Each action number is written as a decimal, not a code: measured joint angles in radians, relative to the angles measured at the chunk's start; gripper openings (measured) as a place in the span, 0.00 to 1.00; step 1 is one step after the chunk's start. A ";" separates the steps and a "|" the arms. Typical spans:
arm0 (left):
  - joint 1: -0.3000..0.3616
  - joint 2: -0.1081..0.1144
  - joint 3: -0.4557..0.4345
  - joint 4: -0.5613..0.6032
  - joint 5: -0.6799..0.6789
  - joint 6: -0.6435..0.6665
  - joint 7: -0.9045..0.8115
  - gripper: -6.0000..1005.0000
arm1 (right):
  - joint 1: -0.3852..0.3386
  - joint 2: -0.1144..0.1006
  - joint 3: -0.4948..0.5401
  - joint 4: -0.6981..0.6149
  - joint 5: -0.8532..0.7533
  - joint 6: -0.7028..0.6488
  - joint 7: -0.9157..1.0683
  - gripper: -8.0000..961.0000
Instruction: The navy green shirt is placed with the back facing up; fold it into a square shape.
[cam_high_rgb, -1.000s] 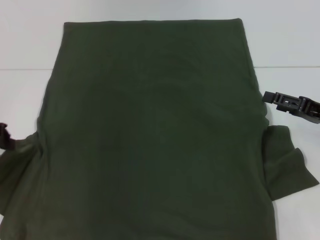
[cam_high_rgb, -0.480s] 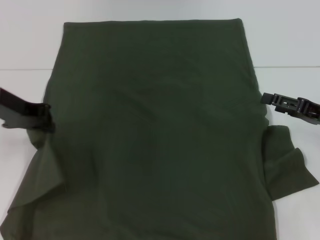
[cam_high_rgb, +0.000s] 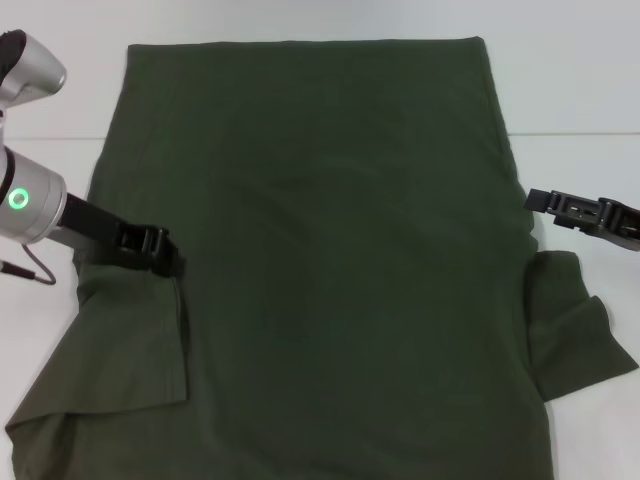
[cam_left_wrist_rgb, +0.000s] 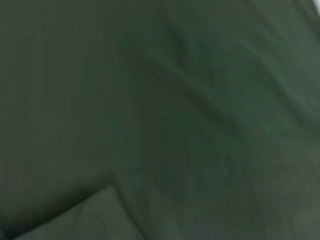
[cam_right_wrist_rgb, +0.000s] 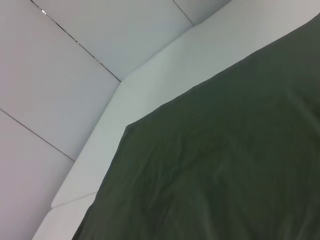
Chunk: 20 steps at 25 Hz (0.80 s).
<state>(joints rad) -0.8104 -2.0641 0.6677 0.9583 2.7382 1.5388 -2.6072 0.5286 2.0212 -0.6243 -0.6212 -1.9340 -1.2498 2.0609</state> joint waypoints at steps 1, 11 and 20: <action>0.011 -0.008 -0.001 0.020 -0.009 0.012 0.042 0.05 | -0.001 -0.003 -0.002 0.000 0.000 -0.001 0.000 0.89; 0.322 -0.107 -0.006 0.259 -0.504 0.094 0.586 0.37 | -0.006 -0.062 -0.028 -0.051 -0.030 -0.194 -0.084 0.89; 0.364 -0.104 -0.126 0.097 -0.644 0.116 0.760 0.62 | 0.033 -0.108 -0.023 -0.237 -0.385 -0.287 0.328 0.89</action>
<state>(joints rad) -0.4466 -2.1677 0.5417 1.0552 2.0945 1.6546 -1.8473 0.5616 1.9129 -0.6471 -0.8579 -2.3191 -1.5363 2.3893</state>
